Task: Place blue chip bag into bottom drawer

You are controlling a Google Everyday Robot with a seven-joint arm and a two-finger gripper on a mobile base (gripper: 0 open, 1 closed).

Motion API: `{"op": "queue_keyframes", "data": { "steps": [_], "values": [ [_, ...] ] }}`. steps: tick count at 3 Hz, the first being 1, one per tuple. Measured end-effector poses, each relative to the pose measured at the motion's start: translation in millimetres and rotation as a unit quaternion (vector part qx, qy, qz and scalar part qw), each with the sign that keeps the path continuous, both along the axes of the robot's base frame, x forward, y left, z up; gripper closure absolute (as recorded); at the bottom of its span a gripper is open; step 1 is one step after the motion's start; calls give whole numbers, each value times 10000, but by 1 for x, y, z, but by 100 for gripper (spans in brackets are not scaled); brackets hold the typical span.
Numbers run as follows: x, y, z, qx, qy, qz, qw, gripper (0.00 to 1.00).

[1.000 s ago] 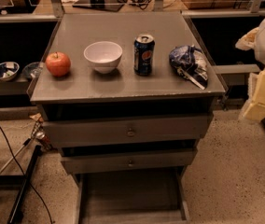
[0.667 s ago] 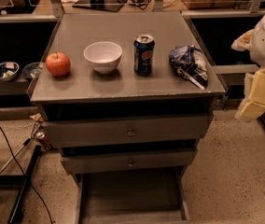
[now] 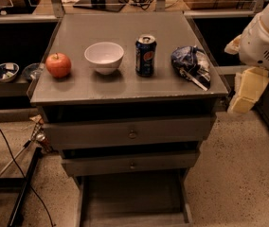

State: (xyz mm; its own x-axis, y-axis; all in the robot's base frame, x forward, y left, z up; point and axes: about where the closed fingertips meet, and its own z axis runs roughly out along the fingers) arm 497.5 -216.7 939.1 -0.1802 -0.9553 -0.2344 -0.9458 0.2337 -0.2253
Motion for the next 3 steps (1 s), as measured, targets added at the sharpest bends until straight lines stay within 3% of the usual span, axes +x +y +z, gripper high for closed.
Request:
{"op": "queue_keyframes", "data": {
  "steps": [1, 2, 3],
  "values": [
    [11, 3, -6, -19, -80, 13, 10000, 0],
    [39, 9, -15, 1, -191, 118, 9997, 0],
    [84, 17, -34, -57, -168, 357, 9992, 0]
  ]
}}
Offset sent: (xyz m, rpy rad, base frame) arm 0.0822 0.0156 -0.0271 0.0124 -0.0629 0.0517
